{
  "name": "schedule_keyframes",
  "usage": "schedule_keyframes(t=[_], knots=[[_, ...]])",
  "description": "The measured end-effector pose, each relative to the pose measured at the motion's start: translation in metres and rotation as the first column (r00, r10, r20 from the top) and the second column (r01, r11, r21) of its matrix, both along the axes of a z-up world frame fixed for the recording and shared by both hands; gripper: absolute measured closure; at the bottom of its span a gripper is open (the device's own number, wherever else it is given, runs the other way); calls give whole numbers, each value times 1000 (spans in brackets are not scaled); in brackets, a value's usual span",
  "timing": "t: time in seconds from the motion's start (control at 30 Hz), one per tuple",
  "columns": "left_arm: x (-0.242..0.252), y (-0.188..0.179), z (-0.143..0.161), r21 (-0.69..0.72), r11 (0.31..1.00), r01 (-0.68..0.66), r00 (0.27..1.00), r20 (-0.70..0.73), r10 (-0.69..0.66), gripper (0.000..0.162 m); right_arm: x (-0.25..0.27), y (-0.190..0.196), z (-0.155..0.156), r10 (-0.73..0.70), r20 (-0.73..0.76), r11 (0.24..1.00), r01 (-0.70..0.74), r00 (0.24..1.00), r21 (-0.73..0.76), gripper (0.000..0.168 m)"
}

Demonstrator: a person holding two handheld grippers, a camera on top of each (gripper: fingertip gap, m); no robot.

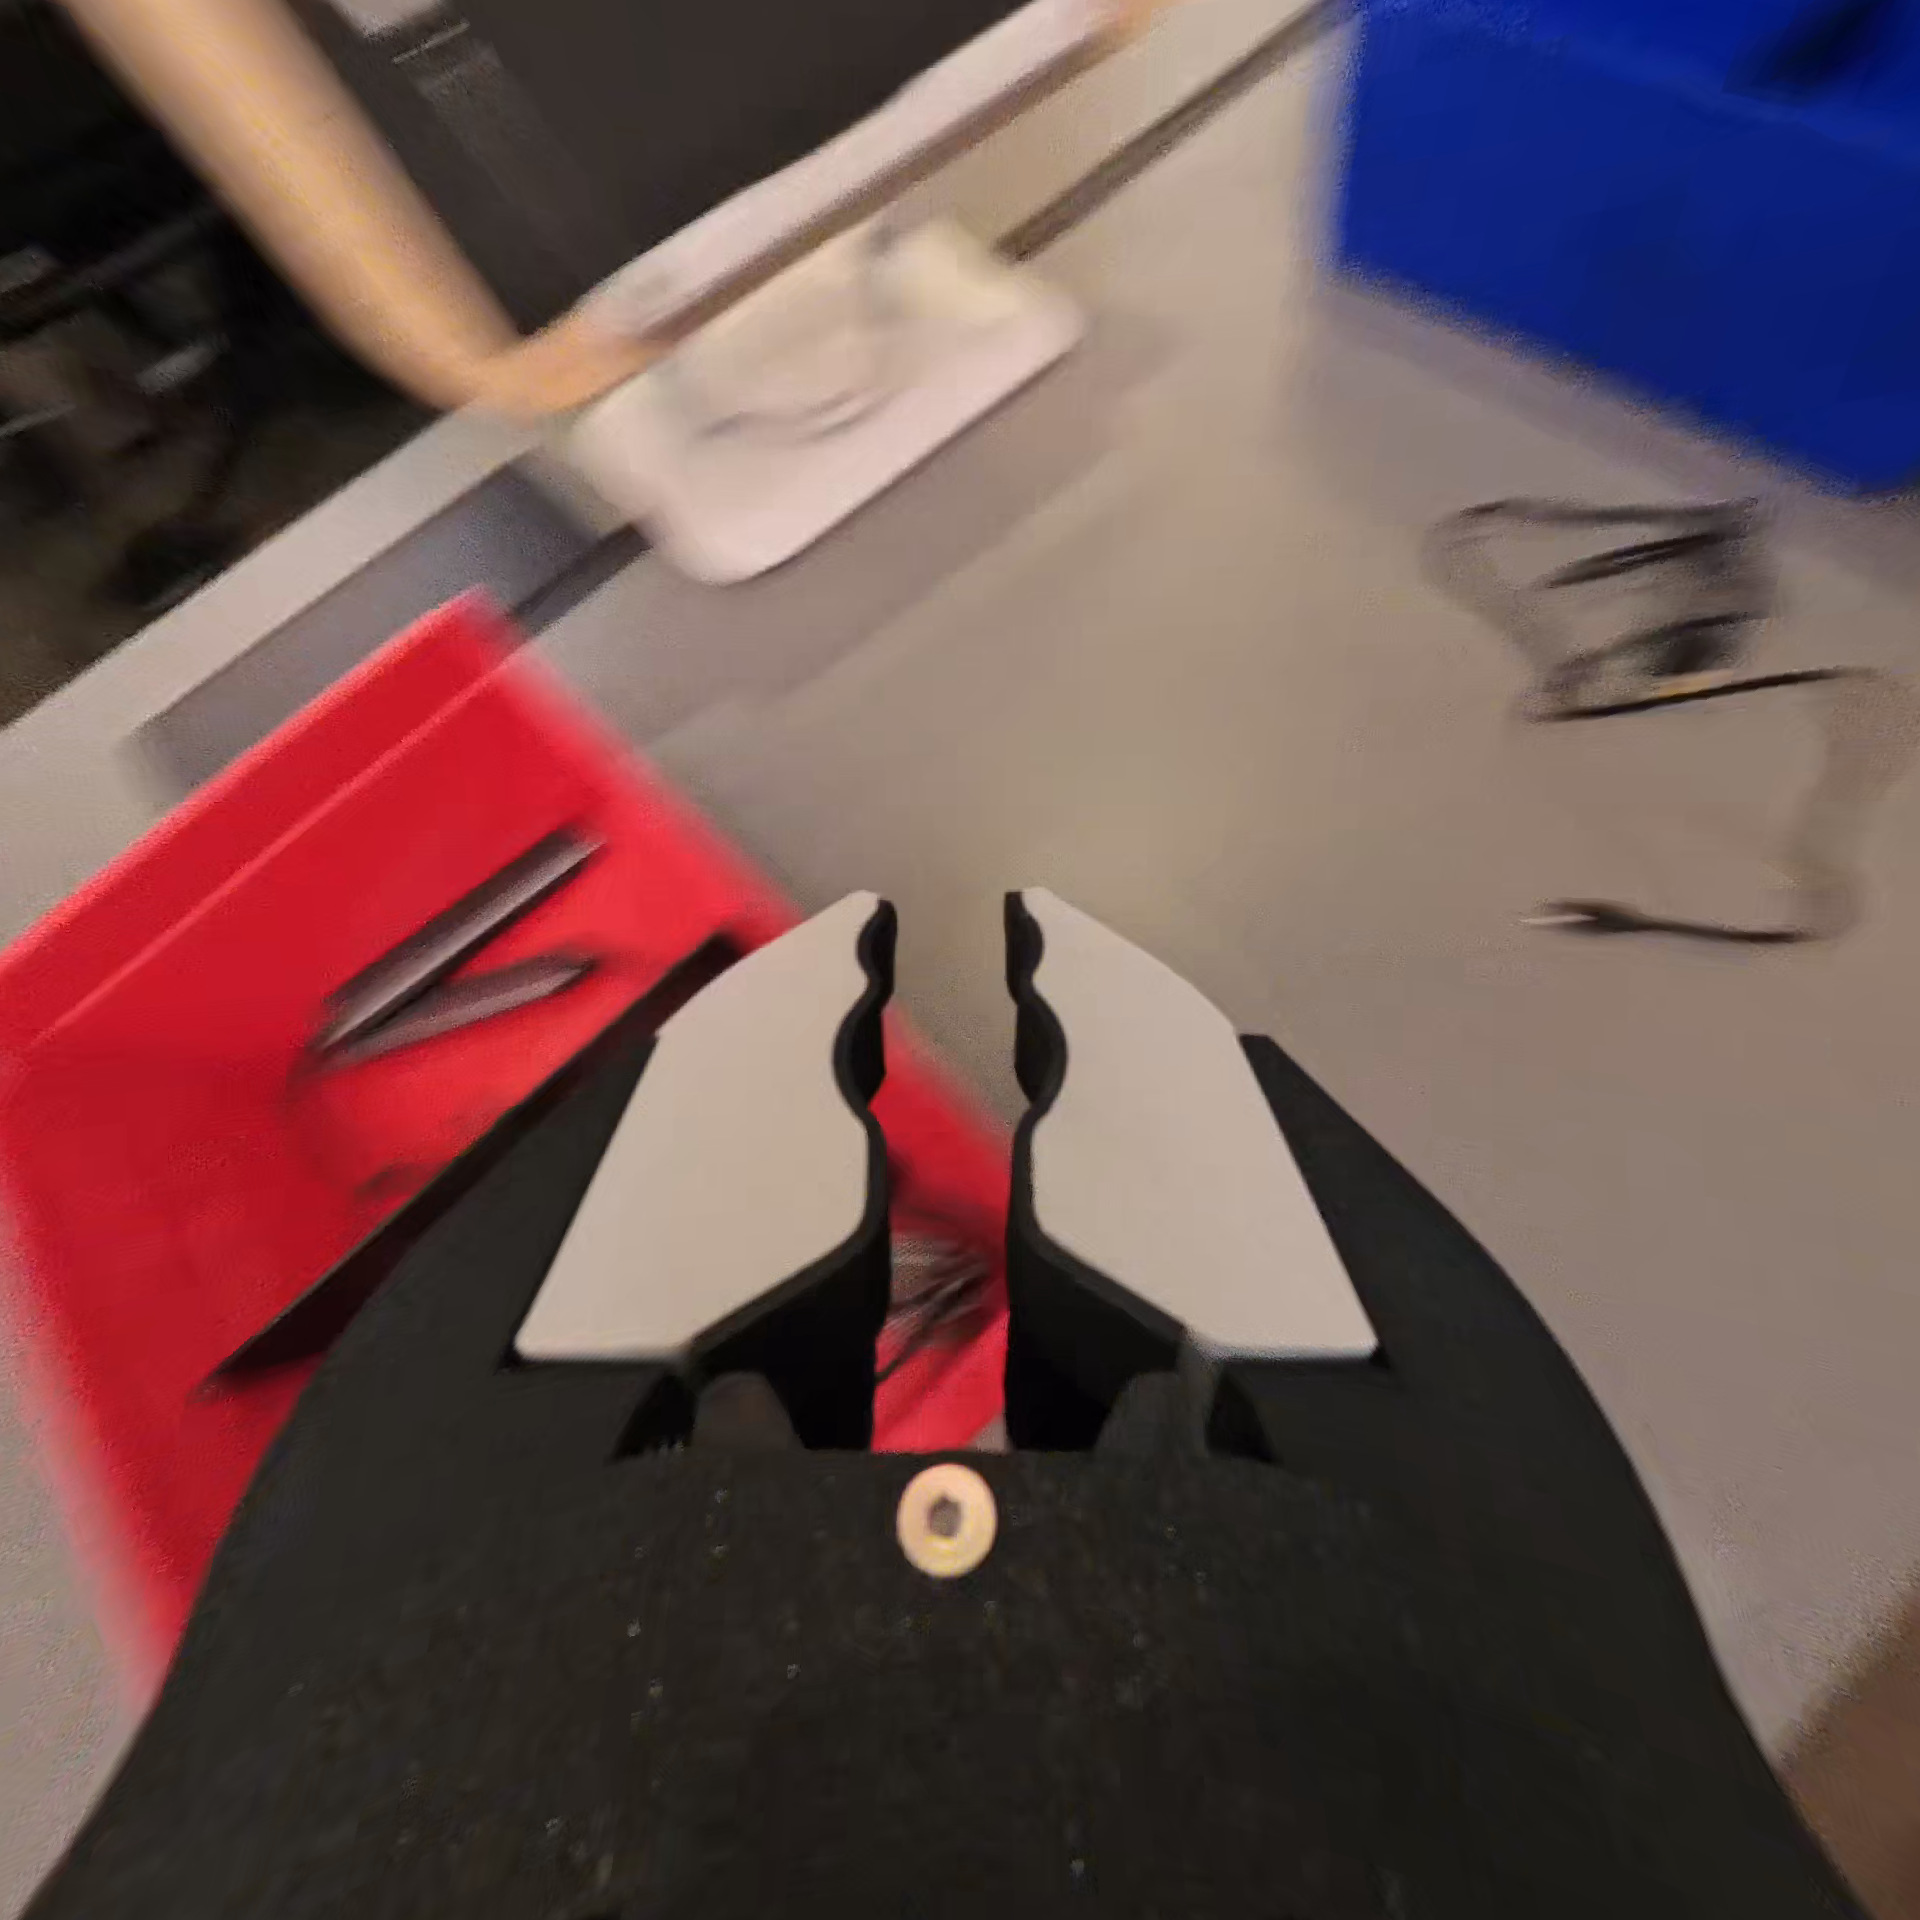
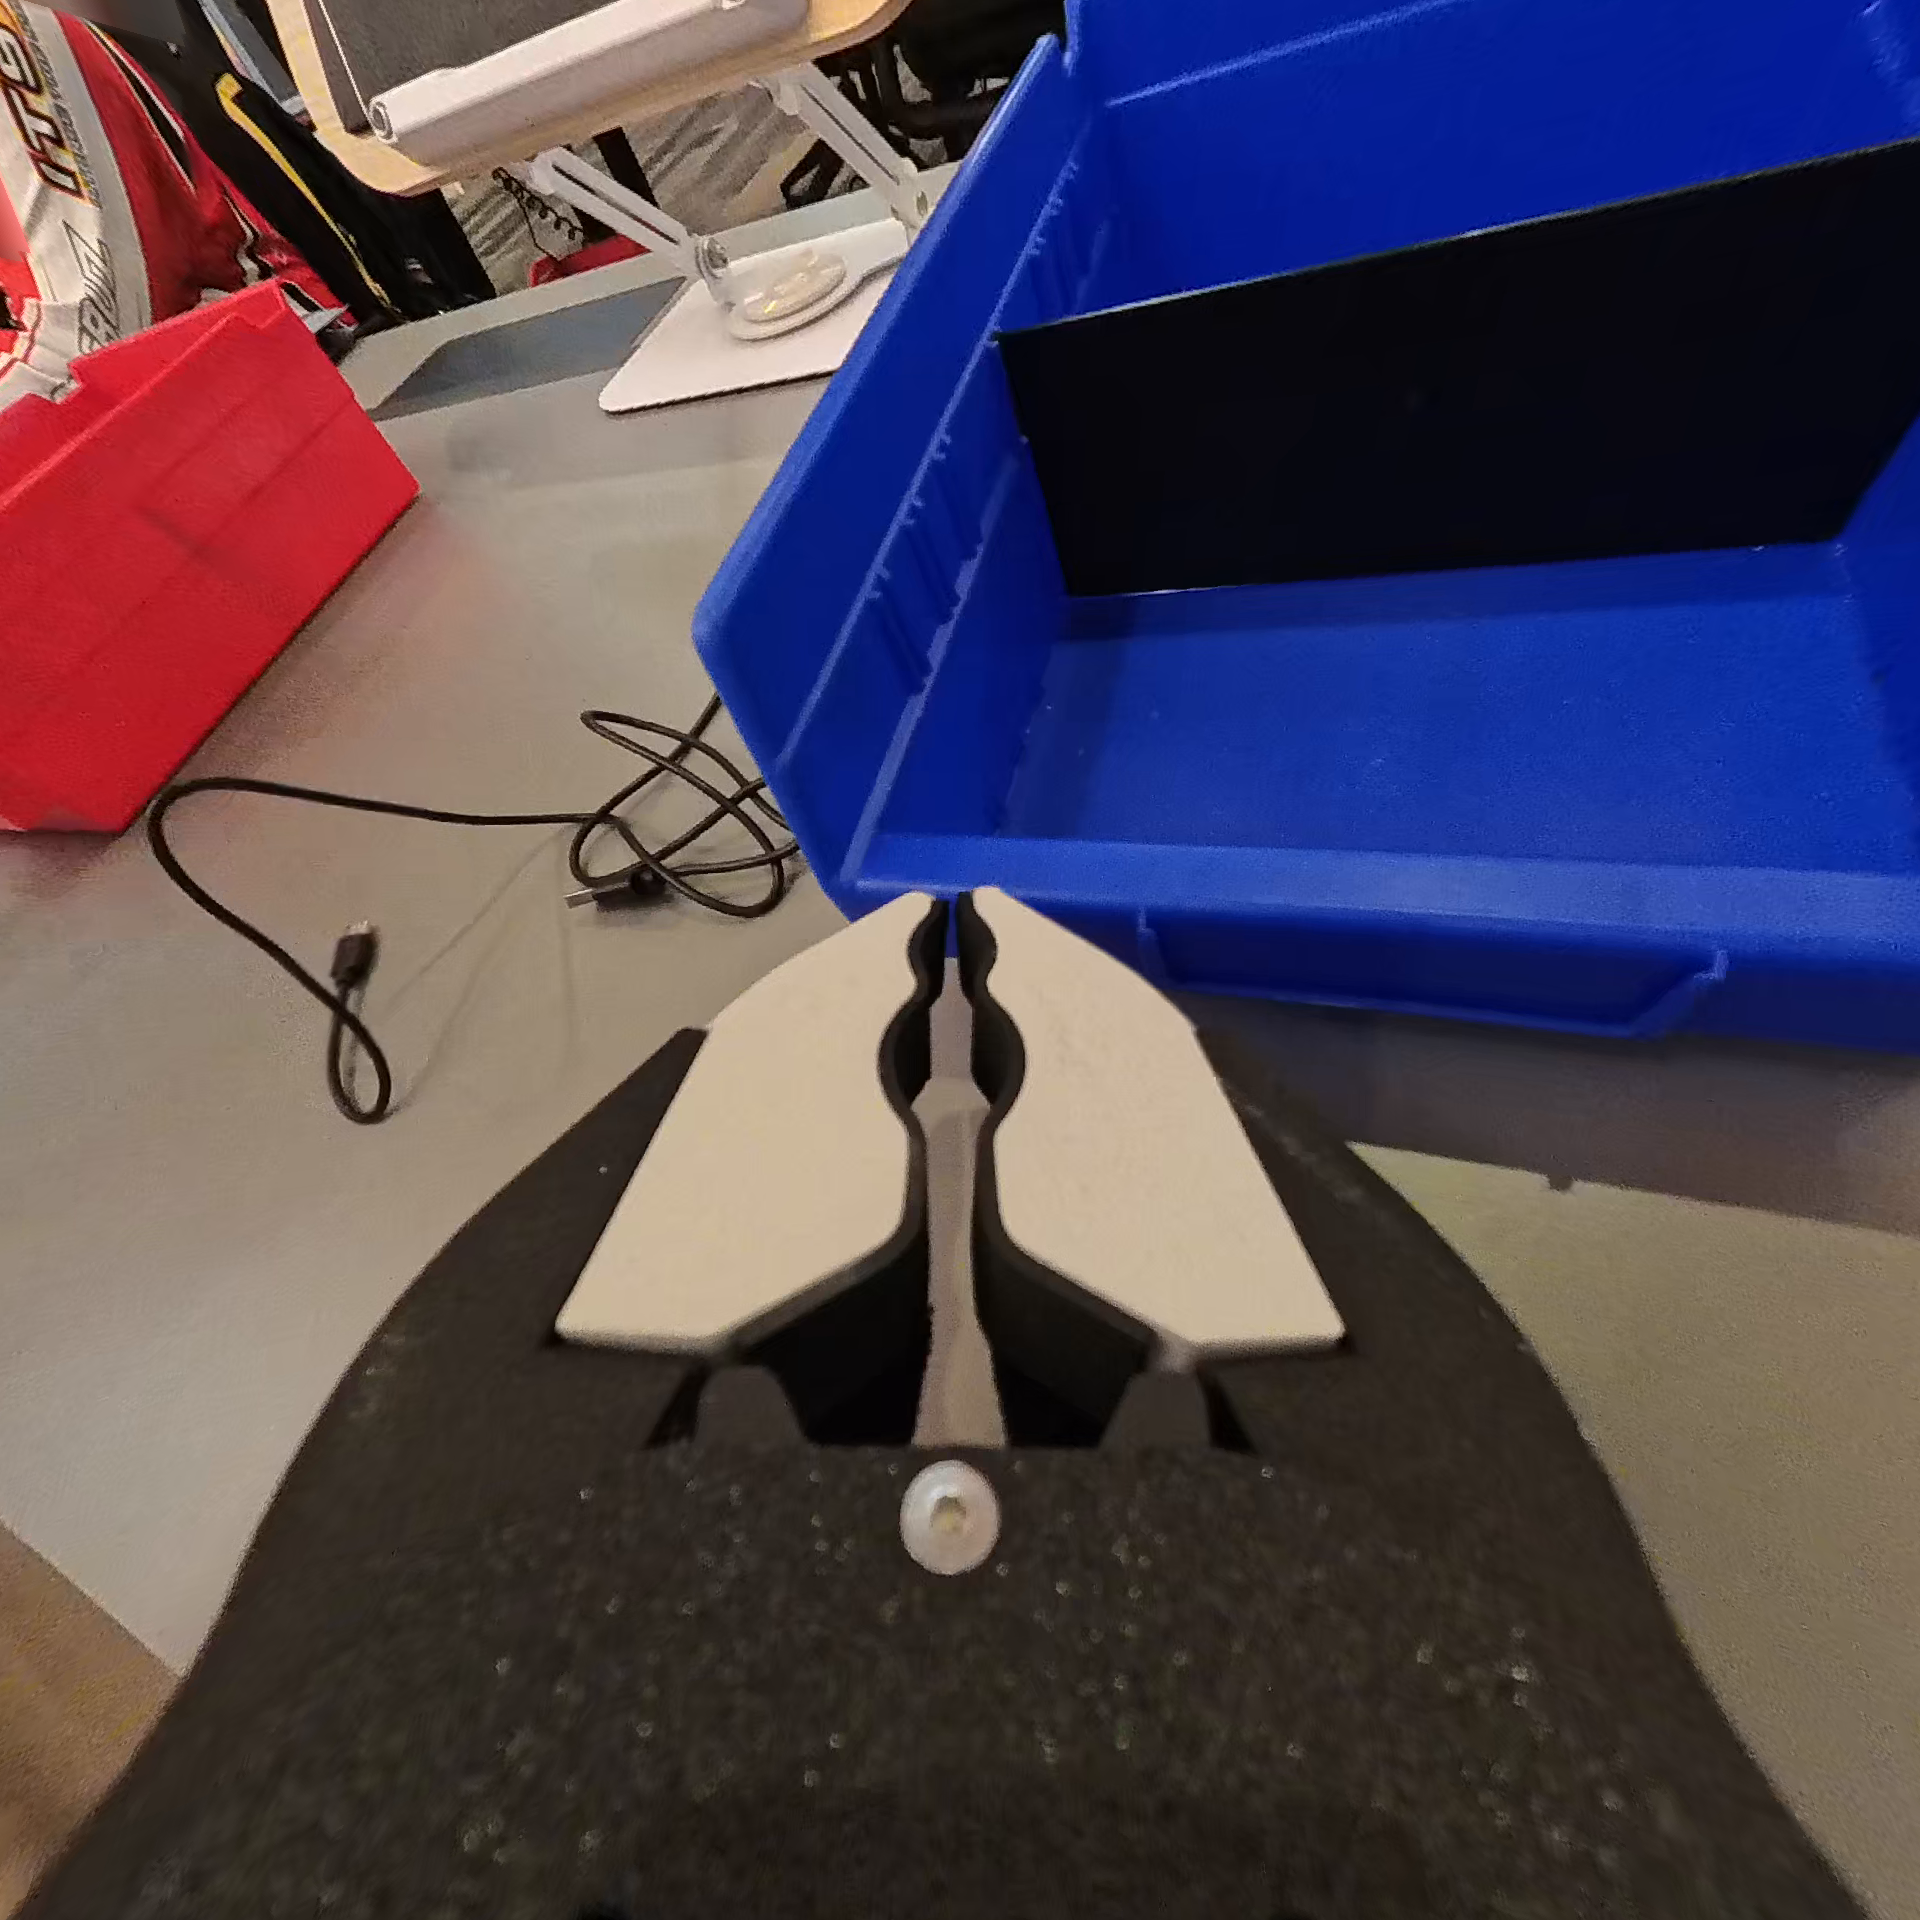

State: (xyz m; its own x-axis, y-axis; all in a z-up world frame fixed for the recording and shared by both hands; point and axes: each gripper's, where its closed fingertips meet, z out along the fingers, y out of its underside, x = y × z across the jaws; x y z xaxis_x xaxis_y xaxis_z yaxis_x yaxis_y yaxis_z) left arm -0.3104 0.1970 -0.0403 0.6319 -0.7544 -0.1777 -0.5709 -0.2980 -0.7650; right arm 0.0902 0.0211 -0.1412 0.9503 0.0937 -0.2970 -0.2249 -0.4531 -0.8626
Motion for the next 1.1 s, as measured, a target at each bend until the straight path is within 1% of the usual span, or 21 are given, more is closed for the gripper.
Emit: schedule_keyframes(t=[0.03, 0.07, 0.13, 0.2, 0.3, 0.37, 0.43, 0.47, 0.5, 0.53, 0.63, 0.73, 0.83, 0.9, 0.97, 1.03, 1.1], knots=[[-34, 21, -7, 19, 995, -100, 992, -71, 101, 138, -2, 1, 0, 6, 0, 1000, -6, 1000, -2, 167], [-60, 37, -16, 30, 986, -164, 977, -132, 166, 134, -4, 2, -1, 11, 3, 1000, -11, 1000, -4, 167], [-87, 58, -33, 31, 978, -208, 958, -193, 210, 133, -7, 6, -1, 20, 14, 1000, -20, 1000, -6, 167], [-96, 72, -48, 11, 977, -211, 954, -215, 208, 132, -10, 11, 0, 27, 23, 1000, -27, 999, -1, 168], [-90, 81, -63, -54, 986, -159, 970, -193, 146, 130, -11, 16, 0, 32, 38, 999, -32, 999, 0, 168], [-93, 87, -73, -71, 986, -150, 963, -235, 130, 125, -10, 18, 0, 32, 41, 999, -32, 999, 0, 168], [-95, 91, -82, -67, 989, -134, 956, -270, 111, 124, -10, 19, 0, 30, 39, 1000, -31, 999, 1, 168], [-96, 92, -86, -67, 989, -133, 953, -282, 108, 126, -9, 20, 0, 31, 34, 1000, -31, 999, 1, 168], [-99, 94, -88, -58, 988, -142, 946, -301, 118, 132, -10, 20, 0, 32, 30, 999, -32, 999, 1, 168], [-101, 95, -89, -42, 988, -149, 941, -314, 129, 142, -10, 21, -1, 33, 26, 999, -33, 999, 1, 168], [-103, 90, -84, -4, 986, -169, 938, -309, 160, 146, -10, 22, -1, 37, 22, 999, -37, 999, 0, 168], [-102, 74, -68, 87, 985, -151, 945, -280, 170, 159, -10, 22, -1, 38, 22, 999, -38, 999, 0, 168], [-100, 54, -48, 138, 981, -136, 964, -210, 163, 160, -10, 22, -1, 39, 10, 999, -39, 999, 2, 168], [-99, 40, -43, 111, 987, -121, 975, -176, 139, 160, -10, 22, -1, 41, -2, 999, -41, 999, 2, 168], [-100, 28, -44, 69, 993, -100, 979, -172, 110, 159, -11, 22, 0, 45, -10, 999, -45, 999, 3, 168], [-99, 11, -53, 7, 999, -42, 977, -207, 42, 160, -12, 22, 0, 49, -14, 999, -49, 999, 3, 168], [-99, -5, -70, -51, 998, 33, 959, -281, -46, 159, -14, 22, 0, 55, -14, 998, -55, 998, 3, 168]])
